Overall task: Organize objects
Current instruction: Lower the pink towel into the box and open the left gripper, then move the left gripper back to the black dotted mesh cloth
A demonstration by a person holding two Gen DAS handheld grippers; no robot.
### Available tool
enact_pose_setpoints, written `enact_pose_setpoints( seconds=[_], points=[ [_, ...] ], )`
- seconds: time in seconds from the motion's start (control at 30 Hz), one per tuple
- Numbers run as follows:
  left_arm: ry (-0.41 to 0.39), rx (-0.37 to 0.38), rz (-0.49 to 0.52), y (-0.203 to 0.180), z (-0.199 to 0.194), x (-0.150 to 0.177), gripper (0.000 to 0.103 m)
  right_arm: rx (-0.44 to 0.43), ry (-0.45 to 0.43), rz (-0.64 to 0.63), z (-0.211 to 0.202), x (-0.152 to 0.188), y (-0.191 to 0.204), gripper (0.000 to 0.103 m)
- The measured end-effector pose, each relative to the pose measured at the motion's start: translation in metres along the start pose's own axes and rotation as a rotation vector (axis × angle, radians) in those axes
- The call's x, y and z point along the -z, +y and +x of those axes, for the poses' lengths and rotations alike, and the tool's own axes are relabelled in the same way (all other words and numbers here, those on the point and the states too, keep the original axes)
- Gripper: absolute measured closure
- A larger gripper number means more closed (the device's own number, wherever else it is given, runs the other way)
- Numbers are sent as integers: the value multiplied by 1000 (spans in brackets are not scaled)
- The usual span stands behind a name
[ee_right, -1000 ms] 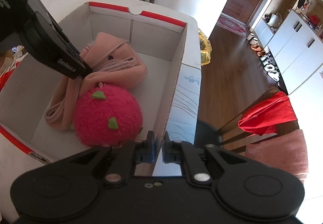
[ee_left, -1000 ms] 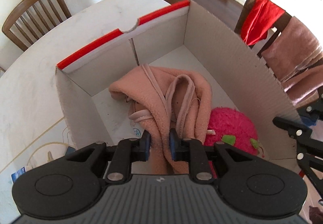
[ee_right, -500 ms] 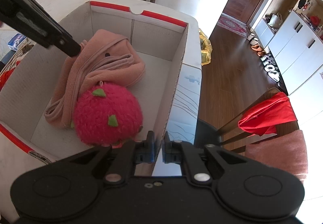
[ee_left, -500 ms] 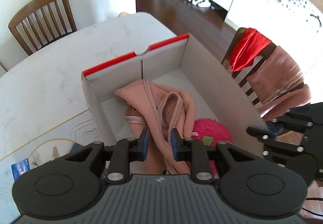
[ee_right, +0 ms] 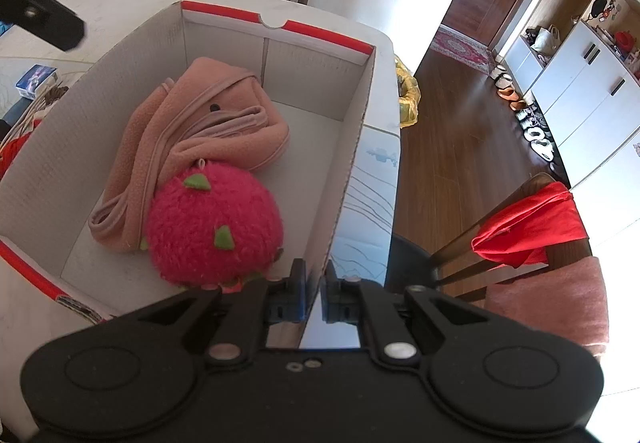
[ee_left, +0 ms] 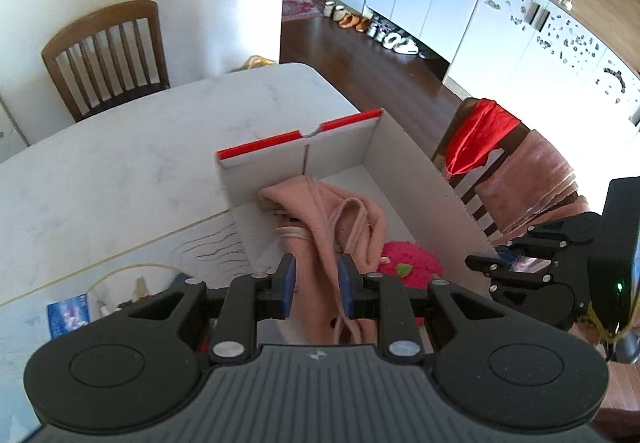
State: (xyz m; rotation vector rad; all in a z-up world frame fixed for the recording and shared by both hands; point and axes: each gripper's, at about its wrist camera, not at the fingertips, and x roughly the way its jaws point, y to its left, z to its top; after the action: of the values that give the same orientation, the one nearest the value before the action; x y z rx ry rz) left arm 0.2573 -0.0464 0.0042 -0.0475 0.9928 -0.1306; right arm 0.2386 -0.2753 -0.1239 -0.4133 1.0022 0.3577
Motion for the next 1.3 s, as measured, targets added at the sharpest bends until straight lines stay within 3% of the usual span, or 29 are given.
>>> enact_pose_setpoints(
  seconds=[0.07, 0.17, 0.23, 0.37, 0.6, 0.7, 0.8, 1.03, 1.3],
  points=[
    [-7, 0, -18, 7, -6, 4, 81, 0, 0, 1, 0, 0, 0, 96],
    [-25, -12, -52, 22, -16, 12, 68, 0, 2, 7, 0, 1, 0, 96],
    [-38, -22, -77, 33, -21, 19, 45, -1, 2, 7, -1, 1, 0, 96],
    [-61, -58, -135, 60, -35, 33, 40, -2, 3, 8, 0, 1, 1, 96],
    [-65, -147, -249, 114, -48, 65, 17, -3, 5, 8, 0, 1, 1, 96],
    [-59, -170, -320, 138, -48, 83, 15, -3, 6, 8, 0, 2, 1, 96],
    [-38, -199, -385, 159, -42, 99, 0, -4, 7, 10, 0, 2, 1, 96],
    [32, -218, -449, 187, -13, 140, 0, -2, 11, 8, -1, 2, 1, 96],
    [95, -214, -474, 192, 19, 173, 0, 3, 18, 5, -2, 1, 2, 96]
  ],
)
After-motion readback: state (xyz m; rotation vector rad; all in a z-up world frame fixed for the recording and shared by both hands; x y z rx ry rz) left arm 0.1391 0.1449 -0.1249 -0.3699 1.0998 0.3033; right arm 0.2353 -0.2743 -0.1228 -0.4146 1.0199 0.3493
